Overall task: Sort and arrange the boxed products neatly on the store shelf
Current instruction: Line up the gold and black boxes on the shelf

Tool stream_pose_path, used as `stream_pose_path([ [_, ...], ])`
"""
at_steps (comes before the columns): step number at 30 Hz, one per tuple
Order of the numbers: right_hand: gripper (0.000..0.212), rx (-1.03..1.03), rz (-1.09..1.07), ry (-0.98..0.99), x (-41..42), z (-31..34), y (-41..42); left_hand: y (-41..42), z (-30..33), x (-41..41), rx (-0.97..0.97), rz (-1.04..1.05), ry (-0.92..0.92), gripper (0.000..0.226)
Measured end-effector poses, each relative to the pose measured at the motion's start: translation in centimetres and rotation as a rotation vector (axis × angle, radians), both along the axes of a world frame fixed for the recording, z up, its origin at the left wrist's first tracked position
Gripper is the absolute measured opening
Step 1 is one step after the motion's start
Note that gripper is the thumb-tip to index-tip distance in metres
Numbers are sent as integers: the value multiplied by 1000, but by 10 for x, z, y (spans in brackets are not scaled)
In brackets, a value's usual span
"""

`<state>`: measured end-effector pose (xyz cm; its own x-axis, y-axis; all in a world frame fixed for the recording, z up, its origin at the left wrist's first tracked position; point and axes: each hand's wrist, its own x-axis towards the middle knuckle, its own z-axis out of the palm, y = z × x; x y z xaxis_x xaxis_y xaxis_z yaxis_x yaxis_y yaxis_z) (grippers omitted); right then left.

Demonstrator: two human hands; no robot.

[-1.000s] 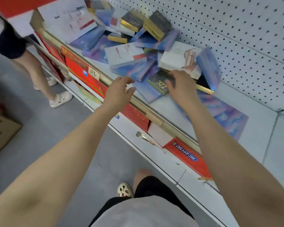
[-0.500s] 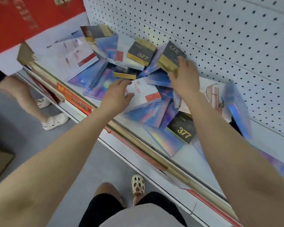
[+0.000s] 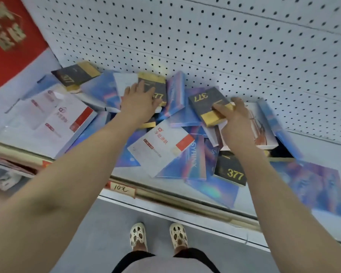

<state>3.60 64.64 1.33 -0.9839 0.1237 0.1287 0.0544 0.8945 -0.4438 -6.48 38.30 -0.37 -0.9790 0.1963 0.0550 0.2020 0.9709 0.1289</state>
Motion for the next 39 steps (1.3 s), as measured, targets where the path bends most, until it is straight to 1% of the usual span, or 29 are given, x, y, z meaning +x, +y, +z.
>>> stream_pose_path([
  [2, 48, -93, -50, -69, 5, 1, -4, -2, -3, 2, 21, -9, 8, 50],
  [6, 32, -151, -171, 38, 5, -3, -21, -11, -1, 21, 121, -24, 96, 40],
  [7, 36, -154, -193, 27, 5, -4, -26, -13, 0, 27, 151, -21, 116, 36],
  [9, 61, -149, -227, -35, 3, -6, -34, -17, 1, 38, 219, 5, 134, 30],
  [10, 73, -131, -255, -43, 2, -7, -36, -19, 1, 41, 253, 22, 136, 31],
  [11, 84, -105, -288, -49, 1, -7, -38, -20, 1, 44, 273, 39, 138, 38],
  [13, 99, -58, -346, -78, -1, -6, -40, -20, 1, 47, 252, 67, 118, 63],
  [15, 105, -79, -388, -129, -2, -3, -40, -17, 4, 45, 242, 91, 78, 84],
  [17, 97, -173, -438, -158, -1, 0, -40, -14, 5, 41, 334, 139, 25, 95],
  [18, 89, -237, -459, -148, 1, 1, -39, -15, 6, 39, 400, 157, -4, 94],
  [19, 81, -302, -471, -123, 4, 2, -39, -15, 8, 39, 457, 159, -18, 86],
  [22, 57, -443, -486, -25, 20, 3, -39, -16, 10, 53, 577, 91, 57, 34],
  [23, 51, -501, -495, 9, 27, 2, -40, -17, 10, 60, 647, 81, 68, 26],
  [25, 42, -675, -534, 99, 40, 2, -41, -21, 8, 79, 833, 91, 32, 20],
  [28, 25, -998, -592, 222, 63, 2, -42, -27, 4, 107, 1107, 157, -136, 22],
  [29, 18, -1056, -603, 261, 74, -1, -42, -26, 1, 116, 1210, 162, -203, 24],
  [31, 9, -1058, -596, 292, 90, -4, -44, -26, -6, 130, 1393, 181, -289, 26],
  [33, 7, -962, -607, 261, 108, -8, -44, -20, -12, 143, 1475, 163, -371, 26],
  [34, 9, -929, -601, 230, 118, -10, -42, -16, -15, 149, 1487, 145, -405, 27],
  [36, 17, -939, -604, 182, 138, -14, -37, -5, -19, 159, 1481, 120, -457, 26],
  [39, 23, -999, -651, 160, 169, -17, -19, 15, -22, 174, 1431, 91, -510, 10],
])
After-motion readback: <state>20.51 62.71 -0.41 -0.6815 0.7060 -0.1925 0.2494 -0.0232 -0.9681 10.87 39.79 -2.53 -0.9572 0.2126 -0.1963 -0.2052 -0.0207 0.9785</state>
